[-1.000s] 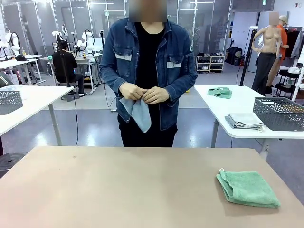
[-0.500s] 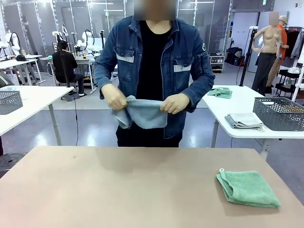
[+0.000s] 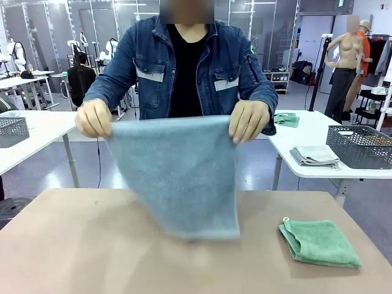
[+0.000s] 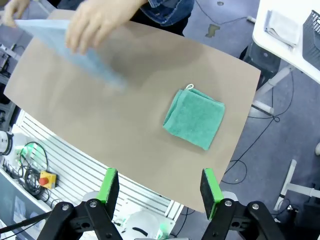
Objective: Fold the towels and place them in the basket.
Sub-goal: When a person lays out a Towel with hook on the table, fold it in half twice.
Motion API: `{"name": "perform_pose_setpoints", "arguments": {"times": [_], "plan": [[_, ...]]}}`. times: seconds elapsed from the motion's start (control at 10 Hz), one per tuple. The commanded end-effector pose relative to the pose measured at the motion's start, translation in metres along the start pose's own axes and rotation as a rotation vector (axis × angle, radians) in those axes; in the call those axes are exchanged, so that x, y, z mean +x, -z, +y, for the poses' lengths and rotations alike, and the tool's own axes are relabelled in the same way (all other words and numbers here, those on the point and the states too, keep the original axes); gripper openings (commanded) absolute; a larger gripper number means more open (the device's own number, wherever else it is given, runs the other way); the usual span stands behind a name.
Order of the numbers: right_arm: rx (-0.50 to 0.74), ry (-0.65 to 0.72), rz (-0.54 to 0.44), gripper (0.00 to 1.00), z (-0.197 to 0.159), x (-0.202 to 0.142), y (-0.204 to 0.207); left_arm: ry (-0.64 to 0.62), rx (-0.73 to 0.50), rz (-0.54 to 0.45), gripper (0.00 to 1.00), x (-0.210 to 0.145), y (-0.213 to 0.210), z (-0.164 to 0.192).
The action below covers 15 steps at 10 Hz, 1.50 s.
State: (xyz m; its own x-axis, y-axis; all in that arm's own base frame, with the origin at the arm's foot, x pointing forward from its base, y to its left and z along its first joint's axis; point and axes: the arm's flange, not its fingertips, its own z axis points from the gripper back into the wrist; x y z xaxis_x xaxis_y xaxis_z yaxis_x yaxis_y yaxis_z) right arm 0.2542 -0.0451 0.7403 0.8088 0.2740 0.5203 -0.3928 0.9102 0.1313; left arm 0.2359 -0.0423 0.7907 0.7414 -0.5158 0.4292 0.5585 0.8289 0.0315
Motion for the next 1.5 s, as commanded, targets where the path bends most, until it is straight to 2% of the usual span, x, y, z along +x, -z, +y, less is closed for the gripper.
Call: {"name": "perform_pose_setpoints", "arguments": {"times": [0.0, 1.4], "plan": [[-0.011, 0.003, 0.001, 0.82, 0.0004, 0.0012, 0.0002, 0.007, 0.002, -0.008, 1.0, 0.0004, -0.0013, 0.0004], [-0.011, 0.003, 0.001, 0.82, 0.0004, 0.0012, 0.0002, 0.007, 0.002, -0.008, 1.0, 0.0004, -0.0013, 0.0004]]}}
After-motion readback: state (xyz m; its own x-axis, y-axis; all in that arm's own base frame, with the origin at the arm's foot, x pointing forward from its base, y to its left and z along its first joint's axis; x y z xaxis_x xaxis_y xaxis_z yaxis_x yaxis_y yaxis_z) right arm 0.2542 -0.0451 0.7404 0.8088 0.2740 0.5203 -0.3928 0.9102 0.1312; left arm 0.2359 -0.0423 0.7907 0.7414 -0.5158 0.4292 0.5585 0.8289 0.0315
